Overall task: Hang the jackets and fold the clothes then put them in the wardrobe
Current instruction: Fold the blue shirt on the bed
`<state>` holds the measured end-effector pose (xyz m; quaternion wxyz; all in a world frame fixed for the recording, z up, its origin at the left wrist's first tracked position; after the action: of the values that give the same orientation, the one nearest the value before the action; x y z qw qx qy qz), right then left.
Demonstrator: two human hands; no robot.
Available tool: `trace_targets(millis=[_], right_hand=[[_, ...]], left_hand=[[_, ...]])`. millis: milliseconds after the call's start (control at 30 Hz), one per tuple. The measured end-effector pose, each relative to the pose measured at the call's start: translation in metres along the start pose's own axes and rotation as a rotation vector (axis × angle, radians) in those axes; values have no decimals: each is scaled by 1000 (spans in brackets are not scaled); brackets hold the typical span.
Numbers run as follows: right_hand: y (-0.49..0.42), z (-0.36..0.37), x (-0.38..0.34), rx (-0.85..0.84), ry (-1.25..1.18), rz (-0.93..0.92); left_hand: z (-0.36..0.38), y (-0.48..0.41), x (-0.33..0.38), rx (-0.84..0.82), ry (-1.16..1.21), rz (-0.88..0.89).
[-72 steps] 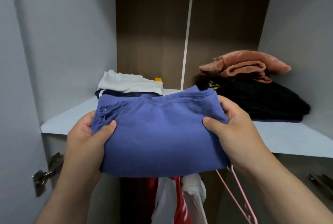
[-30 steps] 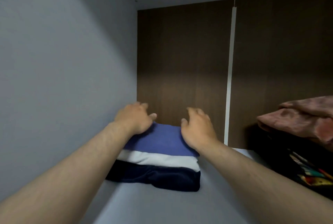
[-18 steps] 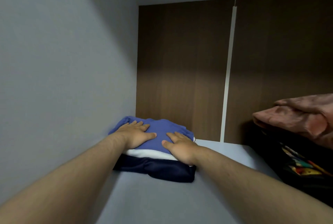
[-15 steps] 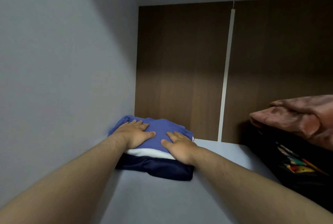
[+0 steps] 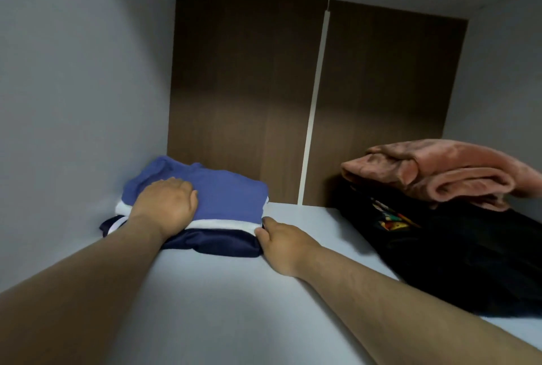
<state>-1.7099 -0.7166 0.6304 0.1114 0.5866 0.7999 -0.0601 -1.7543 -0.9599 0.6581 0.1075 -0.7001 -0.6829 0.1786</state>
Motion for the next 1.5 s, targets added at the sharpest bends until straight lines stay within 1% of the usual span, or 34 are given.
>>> trace_targets(millis=[67, 100, 200, 267, 300, 367, 433, 533, 600, 700, 767, 833, 900, 1000, 1133, 1200, 1267, 1367, 1500], right_hand=[[18, 1, 4, 3, 54, 62], [29, 1, 5, 3, 74, 83], [66, 1, 10, 35, 84, 129], [94, 0, 13, 96, 59, 154], [110, -3, 14, 131, 60, 162], [145, -8, 16, 197, 102, 158], [181, -15, 23, 251, 131, 147], [242, -27, 40, 305, 65, 119], [289, -33, 55, 380, 146, 103], [360, -32, 76, 433, 402, 94], [404, -24, 90, 436, 441, 115], [444, -12, 102, 461, 383, 132], [481, 0, 112, 493, 244, 148], [533, 22, 122, 497, 115, 215], [597, 53, 125, 465, 87, 307], [626, 69, 125, 442, 75, 364], [654, 82, 125, 431, 30, 411], [694, 100, 121, 459, -96, 490], [748, 130, 111, 467, -129, 645]], left_hand=[[-2, 13, 5, 48, -94, 3], [-4, 21, 8, 52, -160, -24], [-13, 50, 17, -27, -341, -95], [-21, 72, 24, -82, -399, -75], [-27, 83, 30, -94, -389, -52], [-43, 108, 44, -111, -275, 7], [-60, 133, 66, -133, -65, 99], [-90, 175, 106, -144, 256, 265], [-110, 208, 140, -133, 356, 350], [-132, 255, 192, -85, 313, 443], [-142, 283, 221, -44, 329, 467], [-148, 313, 245, -59, 450, 465], [-149, 342, 265, -83, 572, 472], [-147, 385, 286, -113, 677, 483], [-134, 439, 297, -136, 660, 455], [-127, 466, 303, -169, 662, 474], [-125, 490, 315, -188, 659, 530], [-126, 516, 338, -192, 644, 614], [-126, 547, 371, -240, 766, 713]])
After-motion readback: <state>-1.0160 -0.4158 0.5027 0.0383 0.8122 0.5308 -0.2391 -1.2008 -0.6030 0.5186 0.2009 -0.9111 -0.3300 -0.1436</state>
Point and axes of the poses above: each hand's wrist, its own y-axis away from the middle knuckle, its own z-axis out of the palm, x = y × z, the point moved 2 cm from there along -y, towards the middle knuckle, and after that the axes turned 11 degrees about -x, right-handed, at the moved point
